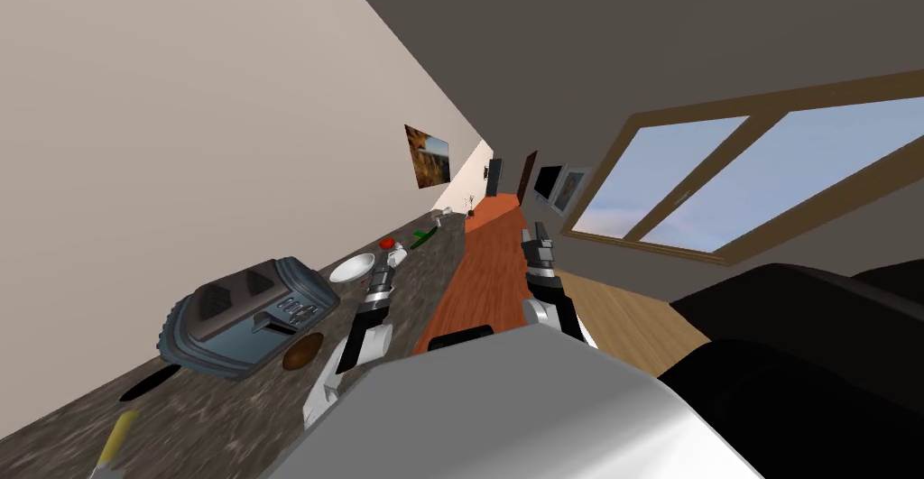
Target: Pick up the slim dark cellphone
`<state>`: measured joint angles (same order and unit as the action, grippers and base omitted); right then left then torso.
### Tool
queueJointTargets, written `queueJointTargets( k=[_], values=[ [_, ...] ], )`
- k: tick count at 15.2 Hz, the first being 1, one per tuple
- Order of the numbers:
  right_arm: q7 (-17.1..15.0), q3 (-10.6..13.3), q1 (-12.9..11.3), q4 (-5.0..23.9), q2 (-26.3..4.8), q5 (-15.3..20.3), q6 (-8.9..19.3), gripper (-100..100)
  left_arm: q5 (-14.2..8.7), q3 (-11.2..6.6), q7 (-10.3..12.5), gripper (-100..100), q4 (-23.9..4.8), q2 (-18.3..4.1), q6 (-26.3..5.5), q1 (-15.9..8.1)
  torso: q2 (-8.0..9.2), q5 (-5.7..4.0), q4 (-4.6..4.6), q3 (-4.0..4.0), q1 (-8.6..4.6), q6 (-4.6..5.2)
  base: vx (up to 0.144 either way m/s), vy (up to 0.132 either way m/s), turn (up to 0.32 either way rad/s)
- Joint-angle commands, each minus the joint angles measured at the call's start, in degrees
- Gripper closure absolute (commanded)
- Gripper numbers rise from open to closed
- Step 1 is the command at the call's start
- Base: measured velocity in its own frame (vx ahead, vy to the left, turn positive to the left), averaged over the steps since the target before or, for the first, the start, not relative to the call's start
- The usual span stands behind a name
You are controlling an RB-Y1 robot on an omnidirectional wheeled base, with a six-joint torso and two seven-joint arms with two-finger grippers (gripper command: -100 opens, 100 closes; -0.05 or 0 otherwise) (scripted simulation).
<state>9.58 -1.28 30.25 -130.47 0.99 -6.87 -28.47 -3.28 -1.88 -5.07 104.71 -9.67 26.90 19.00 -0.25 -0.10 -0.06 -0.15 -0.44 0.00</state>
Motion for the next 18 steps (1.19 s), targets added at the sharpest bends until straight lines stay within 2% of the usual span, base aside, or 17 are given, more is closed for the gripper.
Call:
queueJointTargets(
  k=[1, 2, 3, 6, 8, 9, 11, 12, 13, 14, 15, 17, 18],
  values=[
    [0.0, 0.0, 0.0, 0.0, 0.0, 0.0, 0.0, 0, -0.4, -0.55, 0.3, -100, -2.9, -0.4, 0.5, -1.8, 0.0, 0.0, 0.0, 0.0, 0.0, 0.0, 0.032, -0.105, 0.154],
    [0.0, 0.0, 0.0, 0.0, 0.0, 0.0, 0.0, 0, -0.4, -0.55, 0.3, -100, -4.2, -0.4, 0.5, -1.8, -0.02, 0.01, 0.0, -0.01, 0.02, -0.02, 0.038, -0.105, 0.154],
    [0.0, 0.0, 0.0, 0.0, 0.0, 0.0, 0.0, 0, -0.4, -0.55, 0.3, -100, -4.2, -0.4, 0.5, -1.8, -0.03, 0.01, -0.01, -0.02, 0.03, -0.02, 0.028, -0.076, 0.06],
    [0.0, 0.0, 0.0, 0.0, 0.0, 0.0, 0.0, 0, -1.3, -1.54, 0.9, -100, -8.5, -1.2, 1.2, -4.5, -0.03, 0.02, 0.0, -0.01, 0.06, -0.02, 0.034, -0.103, 0.184],
    [0.0, 0.0, 0.0, 0.0, 0.0, 0.0, 0.0, 0, -1.3, -1.54, 0.9, -100, -10.3, -1.2, 1.2, -4.5, -0.09, 0.01, -0.02, -0.05, 0.01, -0.02, 0.04, -0.11, 0.138],
    [0.0, 0.0, 0.0, 0.0, 0.0, 0.0, 0.0, 0, -1.7, -2.04, 1.2, -100, -12.0, -1.5, 1.6, -5.8, -0.07, 0.01, -0.02, -0.04, 0.04, 0.0, 0.031, -0.12, 0.132],
    [0.0, 0.0, 0.0, 0.0, 0.0, 0.0, 0.0, 0, -1.7, -2.04, 1.2, -100, -13.4, -1.5, 1.6, -5.8, -0.07, 0.0, -0.01, -0.04, -0.02, -0.02, 0.029, -0.11, 0.12],
    [0.0, 0.0, 0.0, 0.0, 0.0, 0.0, 0.0, 0, -2.1, -2.56, 1.5, -100, -15.3, -1.8, 2.0, -7.2, -0.05, 0.01, -0.01, -0.03, 0.05, 0.0, 0.022, -0.094, 0.182],
    [0.0, 0.0, 0.0, 0.0, 0.0, 0.0, 0.0, 0, -2.1, -2.56, 1.5, -100, -16.5, -1.8, 2.0, -7.2, -0.04, 0.02, -0.01, -0.02, 0.08, -0.03, 0.022, -0.105, 0.183],
    [0.0, 0.0, 0.0, 0.0, 0.0, 0.0, 0.0, 0, -2.1, -2.56, 1.5, -100, -16.5, -1.8, 2.0, -7.2, -0.03, 0.02, -0.01, -0.02, 0.07, -0.02, 0.018, -0.084, 0.058],
    [0.0, 0.0, 0.0, 0.0, 0.0, 0.0, 0.0, 0, -2.6, -3.08, 1.8, -100, -18.6, -2.0, 2.3, -8.6, -0.02, 0.02, 0.0, -0.01, 0.11, 0.0, 0.022, -0.093, 0.18],
    [0.0, 0.0, 0.0, 0.0, 0.0, 0.0, 0.0, 0, -2.6, -3.08, 1.8, -100, -19.6, -2.0, 2.3, -8.6, -0.04, 0.02, -0.01, -0.02, 0.08, -0.02, 0.023, -0.097, 0.119],
    [0.0, 0.0, 0.0, 0.0, 0.0, 0.0, 0.0, 0, -3.0, -3.61, 2.1, -100, -21.6, -2.2, 2.7, -9.9, -0.04, 0.02, -0.01, -0.02, 0.12, 0.01, 0.026, -0.091, 0.121]
  ],
)
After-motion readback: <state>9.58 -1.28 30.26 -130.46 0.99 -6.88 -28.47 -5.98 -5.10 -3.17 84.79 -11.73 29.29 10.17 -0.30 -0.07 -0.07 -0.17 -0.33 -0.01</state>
